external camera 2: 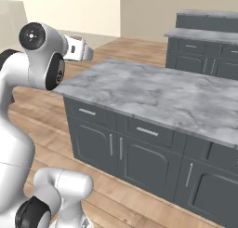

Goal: Pick the cup of tea, navigate to the dining table, and place it on the saucer.

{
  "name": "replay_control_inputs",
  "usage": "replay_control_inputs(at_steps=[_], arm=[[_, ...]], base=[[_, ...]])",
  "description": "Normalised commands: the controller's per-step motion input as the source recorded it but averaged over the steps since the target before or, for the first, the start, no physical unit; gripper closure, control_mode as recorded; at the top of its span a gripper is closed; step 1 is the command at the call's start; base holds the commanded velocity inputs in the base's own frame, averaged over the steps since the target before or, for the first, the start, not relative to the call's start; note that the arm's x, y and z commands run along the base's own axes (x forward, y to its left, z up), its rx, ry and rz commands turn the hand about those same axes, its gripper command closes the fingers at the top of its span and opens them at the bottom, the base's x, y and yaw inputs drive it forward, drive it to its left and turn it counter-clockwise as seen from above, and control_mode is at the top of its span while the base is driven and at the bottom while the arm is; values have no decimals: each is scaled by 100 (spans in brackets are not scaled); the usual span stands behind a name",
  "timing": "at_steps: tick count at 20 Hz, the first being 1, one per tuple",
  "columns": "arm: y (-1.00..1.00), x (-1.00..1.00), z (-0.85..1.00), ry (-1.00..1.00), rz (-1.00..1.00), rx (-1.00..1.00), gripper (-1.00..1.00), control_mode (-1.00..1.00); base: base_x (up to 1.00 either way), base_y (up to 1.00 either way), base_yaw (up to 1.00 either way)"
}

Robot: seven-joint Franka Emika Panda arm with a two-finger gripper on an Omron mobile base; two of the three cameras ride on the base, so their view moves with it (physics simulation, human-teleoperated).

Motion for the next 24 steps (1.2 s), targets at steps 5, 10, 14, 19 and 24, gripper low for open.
replay_control_inputs(at_steps=[5,10,14,19,24], arm=[[0,0,0,0,0,0,100,100],[0,0,0,0,0,0,100,100],[0,0,0,0,0,0,100,100],[0,0,0,0,0,0,100,100],[0,0,0,0,0,0,100,100]], base=[[1,76,-54],[0,87,-23],[0,100,2],[6,100,2],[46,100,0]])
